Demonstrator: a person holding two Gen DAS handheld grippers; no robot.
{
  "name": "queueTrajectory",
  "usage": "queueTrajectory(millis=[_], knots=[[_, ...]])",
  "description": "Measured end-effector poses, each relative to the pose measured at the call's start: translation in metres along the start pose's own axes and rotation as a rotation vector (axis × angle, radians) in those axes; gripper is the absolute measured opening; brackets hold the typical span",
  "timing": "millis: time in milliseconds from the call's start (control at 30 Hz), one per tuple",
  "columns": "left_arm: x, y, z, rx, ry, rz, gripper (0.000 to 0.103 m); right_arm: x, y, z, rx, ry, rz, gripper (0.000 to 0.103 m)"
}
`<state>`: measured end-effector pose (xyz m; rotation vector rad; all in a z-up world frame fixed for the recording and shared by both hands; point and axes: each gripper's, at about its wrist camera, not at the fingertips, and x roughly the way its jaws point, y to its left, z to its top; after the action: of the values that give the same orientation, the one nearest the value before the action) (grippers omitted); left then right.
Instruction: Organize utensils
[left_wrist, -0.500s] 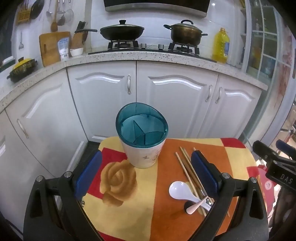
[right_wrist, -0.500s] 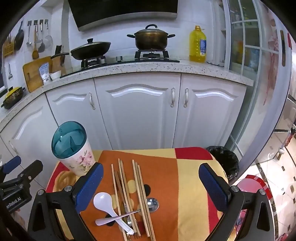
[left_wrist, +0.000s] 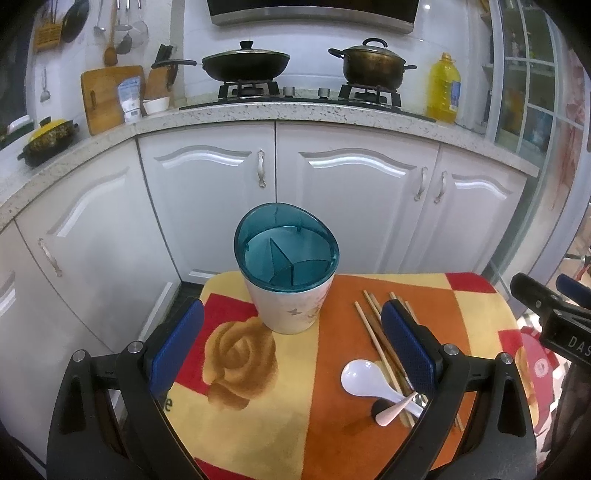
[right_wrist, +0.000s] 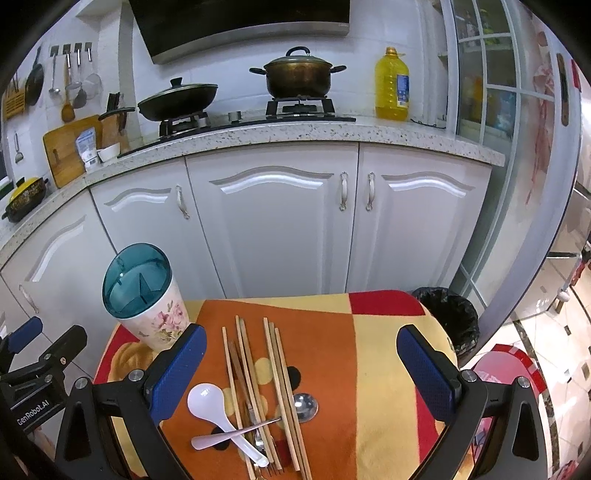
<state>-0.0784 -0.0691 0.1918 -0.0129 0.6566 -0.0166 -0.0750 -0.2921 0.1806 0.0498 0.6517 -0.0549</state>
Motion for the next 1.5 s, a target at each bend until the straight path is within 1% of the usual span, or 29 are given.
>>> queueTrajectory(millis=[367,533,700,900,1200,1267,1333,1500], knots=[[0.003,-0.001,-0.002,0.003,0.002,0.019,0.097,0.002,-0.002,-0.001,-0.011,0.023,-0.009,0.103],[0.004,0.000,-0.003,-0.002,-0.001,0.023,0.097,0.002,0.001,-0.004,-0.018,-0.005,-0.004,0.103],[0.005,0.000,-0.004,-0.001,0.004,0.022,0.097,0.003,0.002,-0.004,-0.026,0.001,-0.002,0.103],[0.006,0.001,-0.007,-0.019,0.007,0.017,0.097,0.004,0.003,-0.006,-0.036,-0.011,-0.011,0.103],[0.007,-0.001,-0.009,-0.018,0.014,0.019,0.097,0.004,0.003,-0.007,-0.029,-0.023,-0.010,0.103],[0.008,-0.001,-0.010,-0.021,0.021,0.016,0.097,0.004,0.004,-0.008,-0.032,-0.018,-0.004,0.103],[0.009,-0.001,-0.011,-0.024,0.024,0.016,0.097,0.005,0.002,-0.007,-0.023,0.013,0.014,0.103],[0.012,0.000,-0.012,-0.028,0.033,0.011,0.097,0.007,0.003,-0.008,-0.022,0.030,0.033,0.103]])
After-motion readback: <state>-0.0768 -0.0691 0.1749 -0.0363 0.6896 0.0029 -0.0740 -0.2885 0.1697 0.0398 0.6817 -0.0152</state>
